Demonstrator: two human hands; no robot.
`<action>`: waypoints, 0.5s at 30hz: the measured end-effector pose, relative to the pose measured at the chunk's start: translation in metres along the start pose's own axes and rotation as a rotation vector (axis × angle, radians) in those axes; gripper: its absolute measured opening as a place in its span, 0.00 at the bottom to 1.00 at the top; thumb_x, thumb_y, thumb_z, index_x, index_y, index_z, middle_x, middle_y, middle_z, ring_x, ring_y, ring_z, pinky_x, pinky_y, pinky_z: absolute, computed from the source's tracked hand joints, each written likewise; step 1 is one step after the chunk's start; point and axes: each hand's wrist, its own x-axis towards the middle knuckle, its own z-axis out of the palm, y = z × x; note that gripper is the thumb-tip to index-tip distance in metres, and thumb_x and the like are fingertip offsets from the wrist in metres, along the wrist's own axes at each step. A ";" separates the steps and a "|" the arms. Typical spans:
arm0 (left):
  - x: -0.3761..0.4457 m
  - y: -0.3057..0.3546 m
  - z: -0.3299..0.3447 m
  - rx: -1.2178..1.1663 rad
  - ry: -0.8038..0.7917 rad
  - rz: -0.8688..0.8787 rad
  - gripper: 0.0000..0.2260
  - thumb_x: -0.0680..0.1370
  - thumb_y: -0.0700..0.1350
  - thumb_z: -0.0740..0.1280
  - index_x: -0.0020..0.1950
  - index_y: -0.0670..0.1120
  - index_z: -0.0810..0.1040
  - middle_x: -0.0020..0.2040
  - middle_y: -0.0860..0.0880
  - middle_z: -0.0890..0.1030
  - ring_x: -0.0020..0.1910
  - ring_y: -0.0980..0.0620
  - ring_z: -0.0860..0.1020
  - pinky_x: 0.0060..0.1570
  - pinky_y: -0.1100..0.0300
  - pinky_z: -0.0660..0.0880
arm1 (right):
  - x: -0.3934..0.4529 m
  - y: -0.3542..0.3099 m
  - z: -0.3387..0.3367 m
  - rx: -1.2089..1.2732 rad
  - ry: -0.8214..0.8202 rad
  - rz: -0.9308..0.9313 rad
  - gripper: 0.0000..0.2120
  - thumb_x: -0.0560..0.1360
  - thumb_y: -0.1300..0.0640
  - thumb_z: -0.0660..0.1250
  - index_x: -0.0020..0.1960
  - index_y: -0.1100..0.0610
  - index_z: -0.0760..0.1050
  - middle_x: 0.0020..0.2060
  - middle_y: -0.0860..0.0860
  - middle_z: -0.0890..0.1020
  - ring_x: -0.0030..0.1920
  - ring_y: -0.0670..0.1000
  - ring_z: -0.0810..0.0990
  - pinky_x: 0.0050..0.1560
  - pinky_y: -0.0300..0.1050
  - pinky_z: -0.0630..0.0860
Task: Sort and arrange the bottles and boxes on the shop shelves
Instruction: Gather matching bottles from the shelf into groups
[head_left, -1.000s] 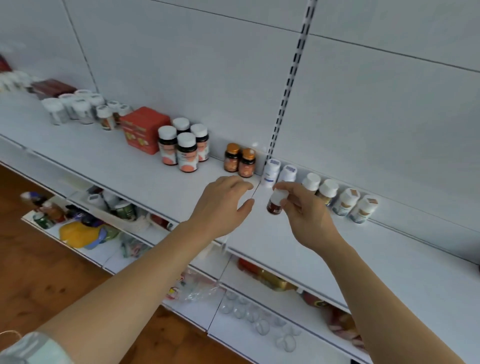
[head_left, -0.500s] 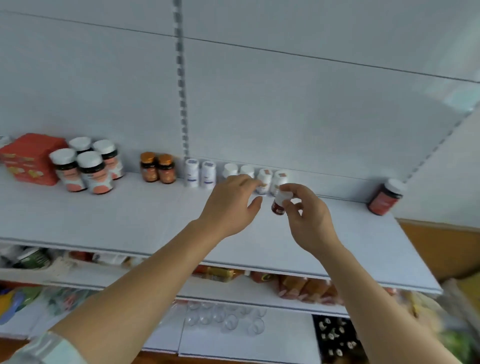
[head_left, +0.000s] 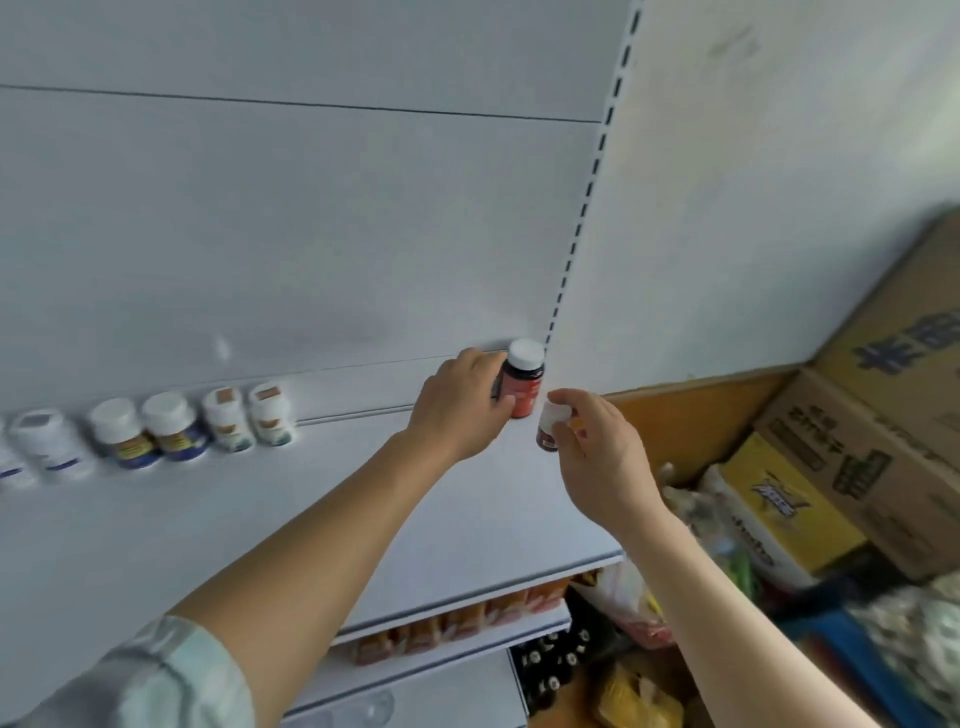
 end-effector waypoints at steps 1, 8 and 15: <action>0.012 0.001 0.010 0.021 -0.016 -0.007 0.25 0.78 0.52 0.63 0.74 0.50 0.64 0.69 0.46 0.71 0.65 0.43 0.71 0.61 0.47 0.72 | 0.005 0.009 -0.002 -0.005 -0.005 0.009 0.15 0.79 0.62 0.62 0.64 0.54 0.74 0.51 0.44 0.76 0.54 0.51 0.76 0.54 0.49 0.76; 0.074 -0.001 0.055 0.138 -0.092 -0.038 0.25 0.78 0.51 0.62 0.75 0.51 0.62 0.68 0.46 0.69 0.63 0.41 0.70 0.59 0.48 0.72 | 0.040 0.062 0.000 -0.013 -0.005 0.043 0.15 0.79 0.63 0.61 0.65 0.55 0.73 0.57 0.50 0.79 0.57 0.51 0.75 0.55 0.48 0.76; 0.095 0.001 0.081 0.225 0.039 0.007 0.15 0.78 0.54 0.63 0.60 0.47 0.74 0.55 0.43 0.74 0.52 0.42 0.75 0.45 0.51 0.72 | 0.061 0.087 0.004 0.004 -0.036 0.072 0.16 0.79 0.63 0.61 0.66 0.54 0.73 0.58 0.50 0.79 0.57 0.51 0.76 0.56 0.49 0.77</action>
